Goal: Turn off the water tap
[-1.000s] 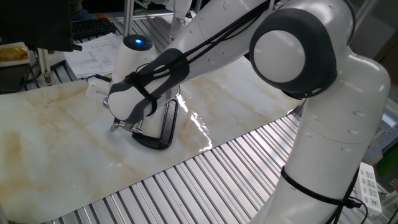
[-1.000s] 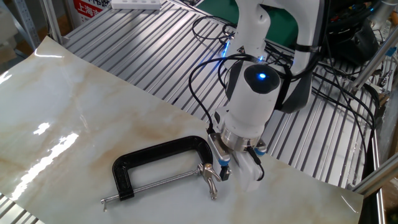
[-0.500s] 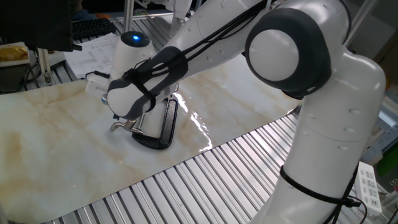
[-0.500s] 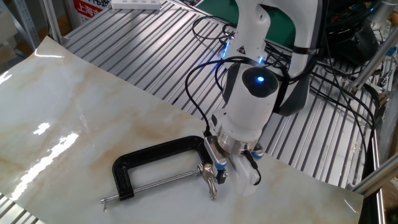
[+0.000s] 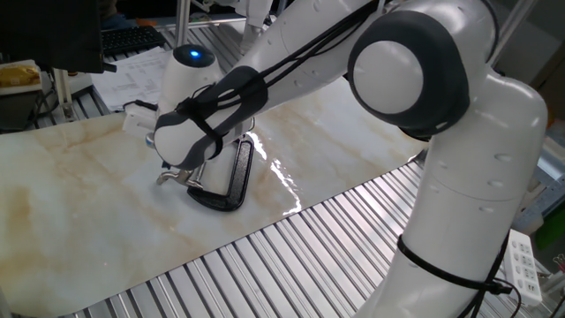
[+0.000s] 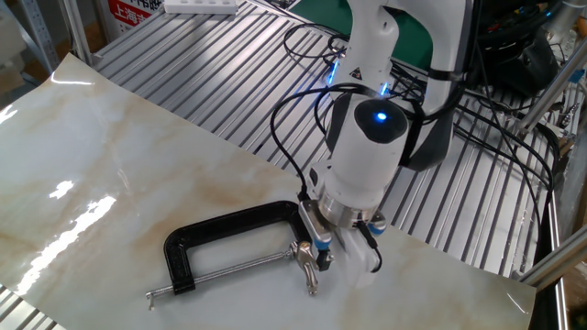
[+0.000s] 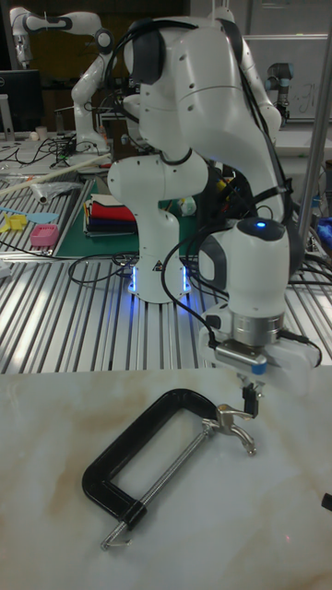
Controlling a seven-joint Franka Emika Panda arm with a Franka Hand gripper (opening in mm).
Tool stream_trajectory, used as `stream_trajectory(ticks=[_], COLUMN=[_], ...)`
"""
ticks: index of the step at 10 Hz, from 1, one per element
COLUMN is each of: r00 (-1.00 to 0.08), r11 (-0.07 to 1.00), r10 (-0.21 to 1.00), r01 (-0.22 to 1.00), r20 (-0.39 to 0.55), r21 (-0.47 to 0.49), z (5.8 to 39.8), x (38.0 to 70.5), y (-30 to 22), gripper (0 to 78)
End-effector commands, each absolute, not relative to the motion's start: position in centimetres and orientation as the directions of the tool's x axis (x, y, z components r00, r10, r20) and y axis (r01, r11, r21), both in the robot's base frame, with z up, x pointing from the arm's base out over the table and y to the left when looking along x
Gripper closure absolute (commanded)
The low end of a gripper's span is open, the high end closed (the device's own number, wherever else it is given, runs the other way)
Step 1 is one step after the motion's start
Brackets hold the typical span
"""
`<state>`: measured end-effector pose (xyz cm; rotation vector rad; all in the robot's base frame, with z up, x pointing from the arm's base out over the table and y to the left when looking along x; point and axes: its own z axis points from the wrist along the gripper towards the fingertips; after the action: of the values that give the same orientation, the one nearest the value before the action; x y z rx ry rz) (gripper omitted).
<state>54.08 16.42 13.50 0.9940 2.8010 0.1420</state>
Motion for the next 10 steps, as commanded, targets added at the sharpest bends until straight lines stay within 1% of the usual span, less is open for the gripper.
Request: stream_trajectory(ticks=[1,3,5,8,10], r00=[-0.771,-0.798,-0.846,-0.9,-0.921], r11=[0.774,0.798,0.844,0.897,0.919], r10=[0.63,0.599,0.531,0.436,0.387], r01=[0.615,0.586,0.523,0.434,0.388], r20=[-0.093,-0.071,-0.044,0.003,0.033], r21=[0.15,0.142,0.12,0.085,0.069], z=[14.5,15.6,17.2,21.4,23.8], x=[52.5,51.2,49.5,47.2,46.6], y=[17.4,17.7,17.6,16.8,15.7], gripper=[77.6,77.6,77.6,77.6,77.6])
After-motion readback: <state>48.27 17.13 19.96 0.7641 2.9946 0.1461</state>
